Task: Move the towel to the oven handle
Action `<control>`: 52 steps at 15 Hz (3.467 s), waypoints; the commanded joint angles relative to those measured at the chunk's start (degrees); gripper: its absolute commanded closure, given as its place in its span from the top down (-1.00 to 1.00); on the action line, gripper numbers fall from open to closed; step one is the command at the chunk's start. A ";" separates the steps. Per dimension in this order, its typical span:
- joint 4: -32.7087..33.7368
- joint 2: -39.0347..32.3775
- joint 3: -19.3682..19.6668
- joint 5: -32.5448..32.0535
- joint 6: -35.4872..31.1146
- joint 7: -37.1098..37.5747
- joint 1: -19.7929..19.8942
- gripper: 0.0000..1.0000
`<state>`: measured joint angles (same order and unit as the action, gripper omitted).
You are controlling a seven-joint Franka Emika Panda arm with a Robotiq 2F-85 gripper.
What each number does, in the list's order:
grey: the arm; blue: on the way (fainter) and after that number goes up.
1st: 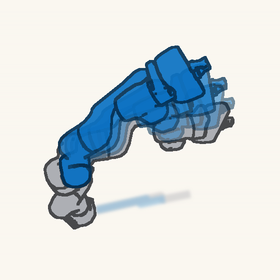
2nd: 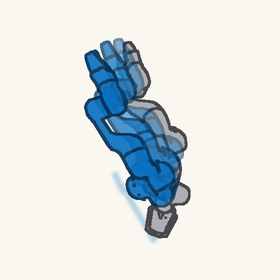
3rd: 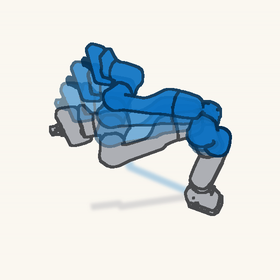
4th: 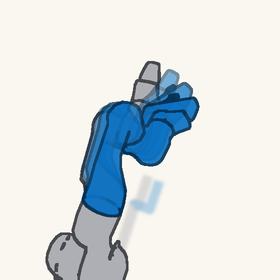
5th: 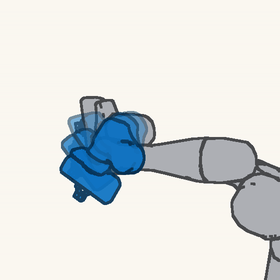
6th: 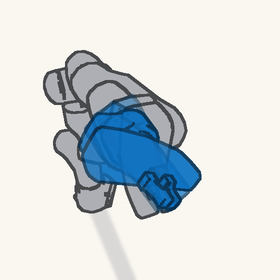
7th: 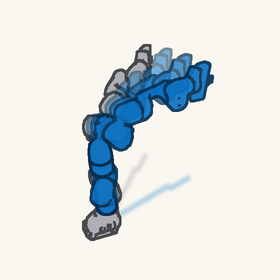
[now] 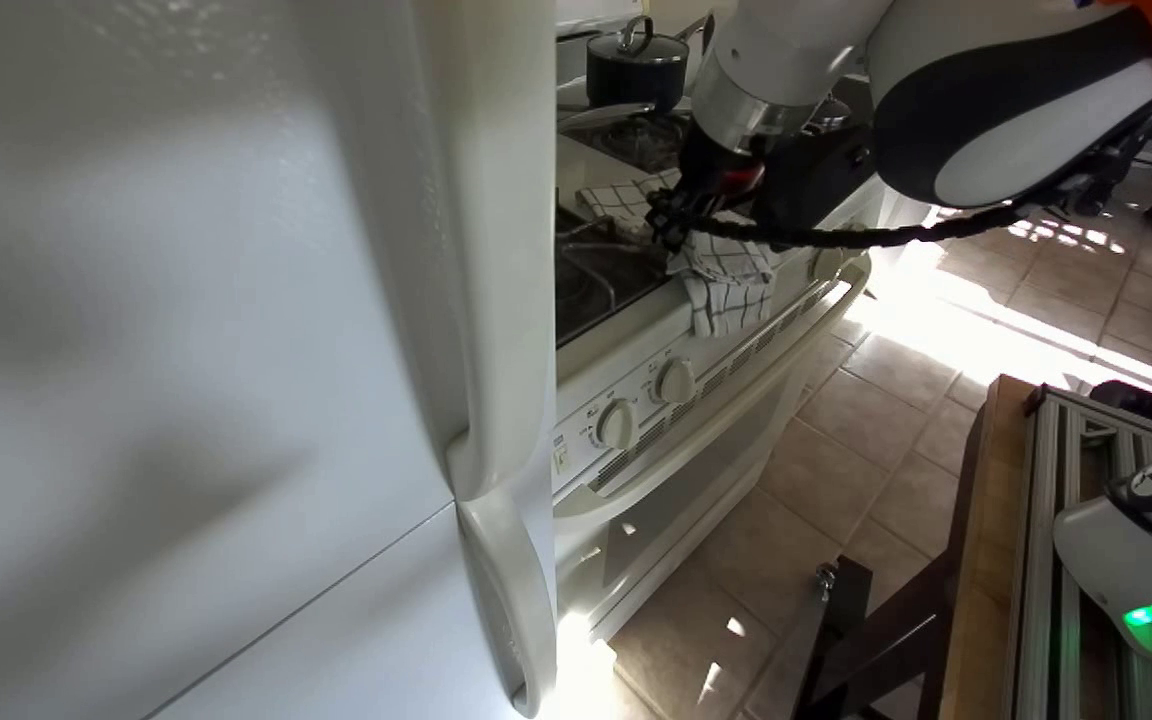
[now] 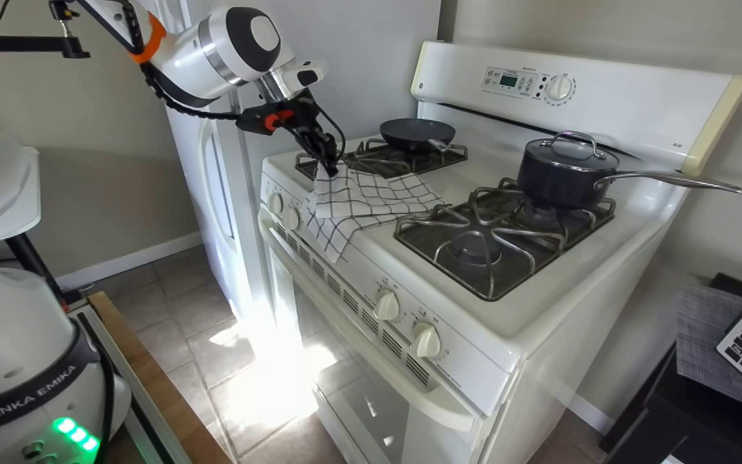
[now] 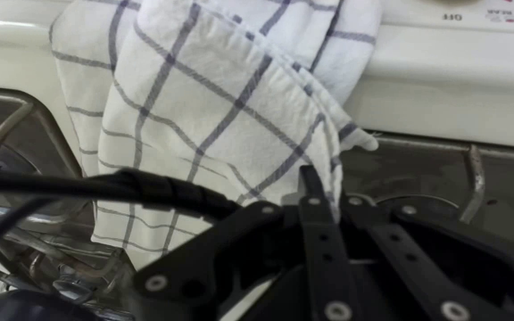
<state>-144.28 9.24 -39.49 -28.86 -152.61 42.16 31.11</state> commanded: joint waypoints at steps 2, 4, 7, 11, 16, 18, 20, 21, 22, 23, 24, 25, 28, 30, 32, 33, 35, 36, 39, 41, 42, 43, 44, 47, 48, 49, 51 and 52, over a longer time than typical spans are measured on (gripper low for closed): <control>1.06 1.37 10.54 5.98 3.09 -7.83 -10.74 -0.99; 1.09 2.82 16.28 9.27 5.33 -13.94 -16.32 -0.99; 1.08 6.55 24.25 14.06 11.64 -23.73 -23.69 -0.99; 2.25 11.98 29.23 15.58 23.28 -29.10 -27.96 -0.99; 3.89 17.83 31.04 15.23 36.31 -30.01 -30.02 -0.99; 4.74 19.28 31.41 15.00 41.10 -30.92 -30.56 -0.99; 5.91 20.77 31.52 14.82 47.25 -31.97 -30.99 -0.99; 6.49 21.45 31.54 14.75 49.98 -32.13 -31.19 -0.99; 7.39 21.91 31.38 14.61 52.76 -31.95 -31.32 -0.99; 8.04 22.34 31.54 14.74 54.56 -32.26 -31.61 -0.99; 9.09 22.68 31.51 14.59 56.81 -32.25 -31.72 -0.99; 10.00 23.06 30.93 13.40 59.04 -31.12 -31.40 -0.99; 12.53 24.03 31.13 13.31 63.30 -31.38 -31.68 -0.99; 13.85 24.14 30.63 12.23 64.29 -30.19 -31.38 -0.99; 14.52 24.41 30.63 11.55 65.02 -30.32 -31.52 -0.99; 14.86 24.46 30.64 11.32 65.68 -30.66 -31.64 -0.99; 14.82 24.75 30.49 10.65 66.54 -30.89 -31.80 -0.99; 14.86 24.84 30.27 10.25 67.76 -30.86 -31.88 -0.99; 15.25 25.98 30.41 10.96 71.98 -31.44 -32.73 -0.99; 15.37 26.79 30.44 11.04 73.92 -31.36 -33.29 -0.99; 15.39 27.01 30.33 10.92 74.51 -31.02 -33.45 -0.99; 15.23 27.21 30.30 10.81 74.58 -30.78 -33.64 -0.99; 15.10 27.23 30.30 10.90 74.17 -30.35 -33.76 -0.99; 14.47 26.89 30.13 10.76 73.33 -29.83 -34.00 -0.99; 14.20 26.81 30.02 10.61 73.49 -29.91 -34.08 -0.99; 13.64 26.89 30.00 10.60 73.58 -30.09 -34.23 -0.99; 11.67 27.77 30.29 11.34 72.80 -30.34 -34.69 -0.99; 9.86 28.62 30.59 11.71 71.68 -30.64 -35.13 -0.99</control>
<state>-130.39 35.64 -9.38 -17.73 -79.55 11.26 -2.53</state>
